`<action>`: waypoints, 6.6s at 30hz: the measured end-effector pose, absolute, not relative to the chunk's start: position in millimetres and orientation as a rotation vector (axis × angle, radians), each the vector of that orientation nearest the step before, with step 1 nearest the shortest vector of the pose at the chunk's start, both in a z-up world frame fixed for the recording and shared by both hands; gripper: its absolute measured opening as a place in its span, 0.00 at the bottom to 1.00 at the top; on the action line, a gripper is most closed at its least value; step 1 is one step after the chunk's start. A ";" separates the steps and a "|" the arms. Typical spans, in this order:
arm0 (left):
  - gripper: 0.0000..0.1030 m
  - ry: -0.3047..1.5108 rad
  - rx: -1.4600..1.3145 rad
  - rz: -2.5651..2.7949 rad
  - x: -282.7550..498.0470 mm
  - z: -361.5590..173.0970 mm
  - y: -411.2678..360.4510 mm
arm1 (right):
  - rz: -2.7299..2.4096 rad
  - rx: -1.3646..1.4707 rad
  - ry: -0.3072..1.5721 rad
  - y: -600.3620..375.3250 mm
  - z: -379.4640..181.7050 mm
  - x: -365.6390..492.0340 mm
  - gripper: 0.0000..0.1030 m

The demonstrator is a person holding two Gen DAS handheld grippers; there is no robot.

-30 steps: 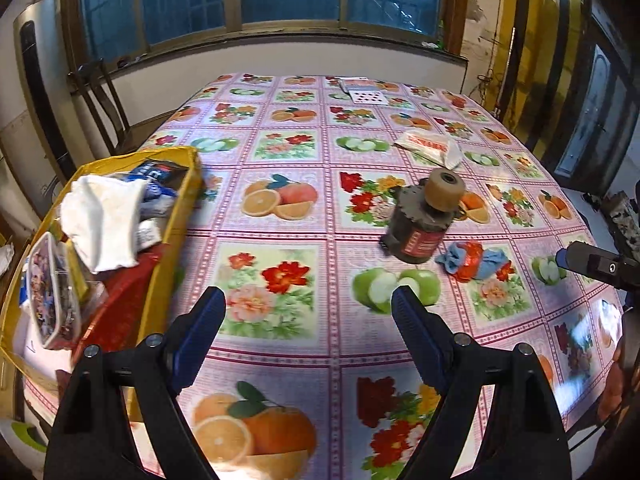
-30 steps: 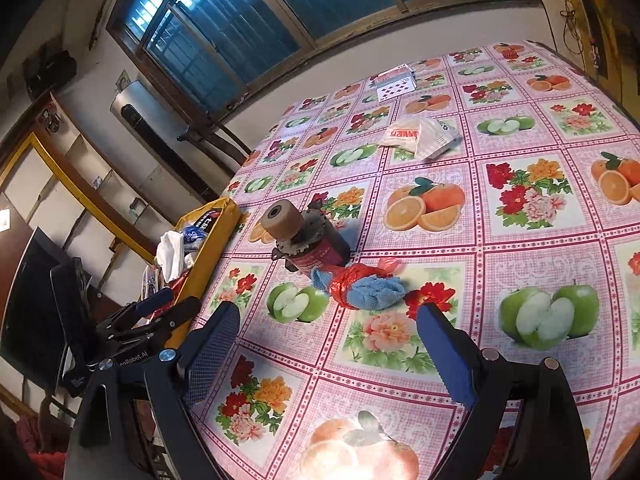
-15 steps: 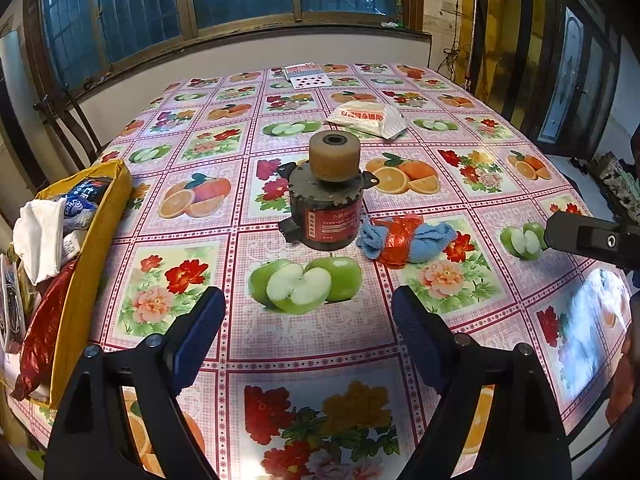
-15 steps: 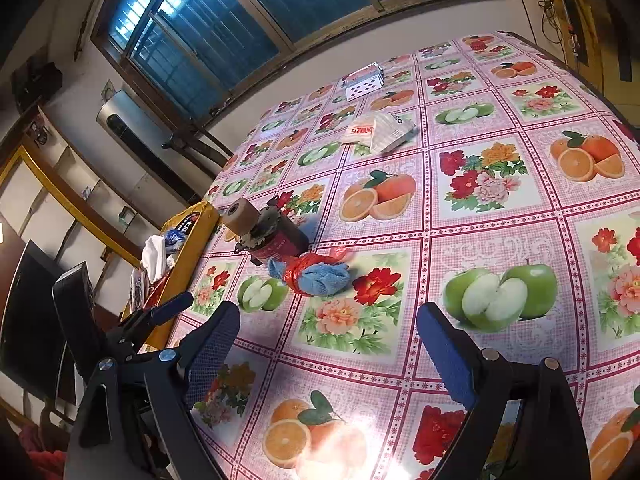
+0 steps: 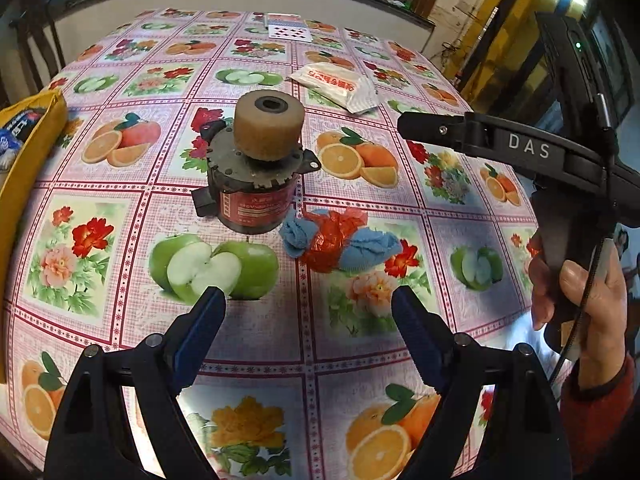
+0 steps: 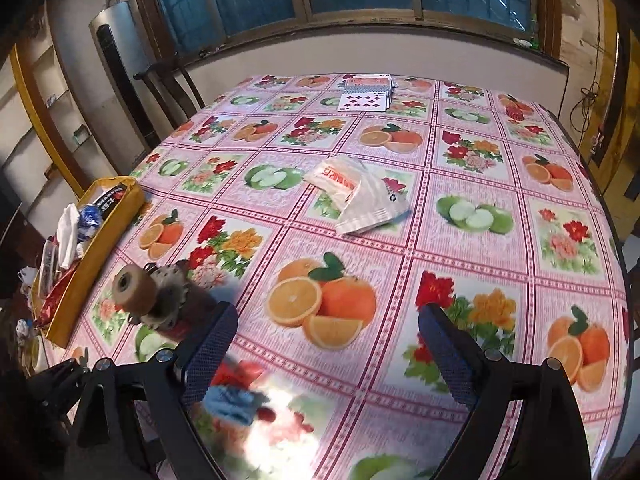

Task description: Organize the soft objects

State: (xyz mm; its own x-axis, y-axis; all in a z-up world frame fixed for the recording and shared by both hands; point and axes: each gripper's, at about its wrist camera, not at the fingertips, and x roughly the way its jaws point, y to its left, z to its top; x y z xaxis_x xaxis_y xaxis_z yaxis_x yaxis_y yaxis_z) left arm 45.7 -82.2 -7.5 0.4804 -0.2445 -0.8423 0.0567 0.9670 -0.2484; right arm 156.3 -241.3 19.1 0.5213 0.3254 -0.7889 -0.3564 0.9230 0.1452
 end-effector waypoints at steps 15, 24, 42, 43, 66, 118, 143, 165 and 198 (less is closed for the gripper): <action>0.83 1.094 -0.428 0.057 84.5 -29.5 -92.8 | 0.439 -0.257 0.939 -202.3 -10.0 268.7 0.94; 1.00 1.136 -0.417 0.119 104.6 -34.7 -107.6 | 0.430 -0.211 1.050 -195.2 -48.0 317.6 0.95; 1.00 1.182 -0.116 -0.136 53.5 -35.5 -101.5 | 0.421 -0.254 1.053 -242.5 -38.1 126.3 0.76; 1.00 1.178 -0.132 -0.137 49.3 -34.6 -94.8 | 0.417 -0.257 1.057 -243.4 -37.8 112.8 0.76; 1.00 1.137 -0.329 0.089 19.8 -27.0 12.8 | 0.897 0.646 1.250 -201.5 -52.0 102.7 0.89; 0.21 1.154 -0.036 -0.228 63.5 -26.5 -76.2 | 0.359 -0.035 1.073 -231.8 -32.3 117.7 0.48; 0.21 1.078 -0.150 -0.183 -5.2 -21.4 28.5 | 0.607 -0.011 1.027 -162.6 -2.7 9.7 0.44; 0.21 0.956 -0.181 0.246 44.8 54.0 277.0 | 0.826 -0.023 0.982 125.7 33.1 105.9 0.44; 0.58 0.906 -0.172 0.341 52.7 45.4 303.6 | 0.830 0.007 0.829 128.5 58.4 84.8 0.84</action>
